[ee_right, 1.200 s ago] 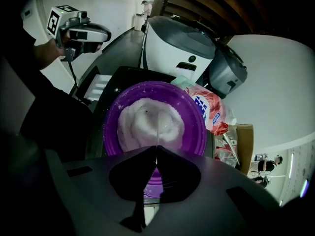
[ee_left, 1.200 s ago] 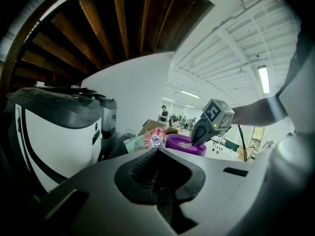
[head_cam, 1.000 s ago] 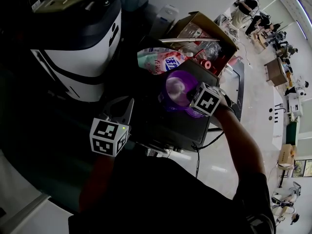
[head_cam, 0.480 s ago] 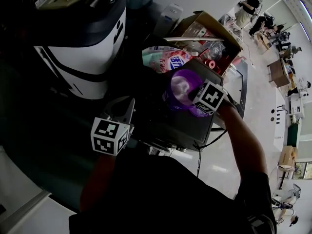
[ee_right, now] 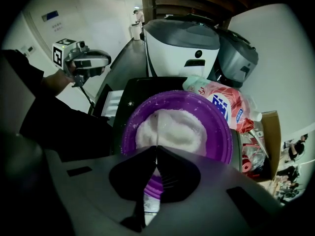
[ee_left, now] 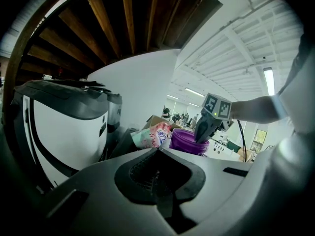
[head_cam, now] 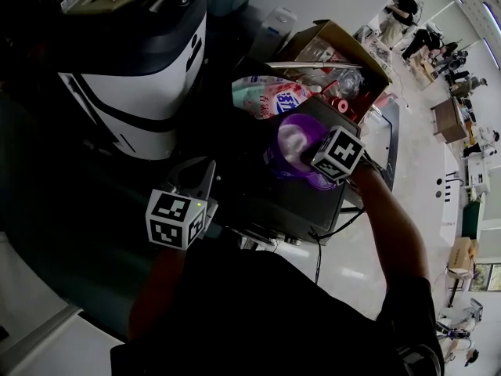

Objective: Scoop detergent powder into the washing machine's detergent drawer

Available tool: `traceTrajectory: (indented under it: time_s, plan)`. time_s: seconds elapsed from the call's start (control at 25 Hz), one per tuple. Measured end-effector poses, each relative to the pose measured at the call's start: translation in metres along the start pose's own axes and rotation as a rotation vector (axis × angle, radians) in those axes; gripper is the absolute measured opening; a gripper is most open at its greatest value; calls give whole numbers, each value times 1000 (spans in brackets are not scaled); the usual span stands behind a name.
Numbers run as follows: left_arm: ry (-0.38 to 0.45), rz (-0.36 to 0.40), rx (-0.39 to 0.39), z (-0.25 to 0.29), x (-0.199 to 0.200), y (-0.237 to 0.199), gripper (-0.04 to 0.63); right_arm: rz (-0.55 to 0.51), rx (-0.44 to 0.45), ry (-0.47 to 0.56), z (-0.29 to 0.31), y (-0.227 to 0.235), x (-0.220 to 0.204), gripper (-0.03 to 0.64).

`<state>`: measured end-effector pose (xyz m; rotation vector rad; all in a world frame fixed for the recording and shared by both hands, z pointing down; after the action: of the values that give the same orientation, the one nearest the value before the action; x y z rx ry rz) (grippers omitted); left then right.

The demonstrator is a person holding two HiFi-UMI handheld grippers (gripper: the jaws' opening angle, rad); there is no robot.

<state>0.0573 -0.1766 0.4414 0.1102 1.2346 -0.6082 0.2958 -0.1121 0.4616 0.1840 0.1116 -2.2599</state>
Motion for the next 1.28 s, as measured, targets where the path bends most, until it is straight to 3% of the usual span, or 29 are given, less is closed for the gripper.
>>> traceTrajectory:
  time_s: [0.44, 0.96, 1.28]
  plan:
    - [-6, 2, 28, -1, 4, 1, 8, 128, 161, 121, -14, -1, -4, 18]
    - [-46, 14, 84, -5, 1, 19, 8, 278, 310, 393, -38, 21, -20, 18]
    - [-73, 7, 137, 3, -1, 32, 9, 276, 392, 541, -48, 18, -22, 18]
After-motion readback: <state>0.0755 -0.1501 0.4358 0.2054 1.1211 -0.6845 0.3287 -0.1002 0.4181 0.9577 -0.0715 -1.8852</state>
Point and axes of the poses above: the fingertips, and each gripper's own axes: z forward along the fingers, y to its right, x out of its top, the point moved 3 cm from there along -z, backward along the fingers
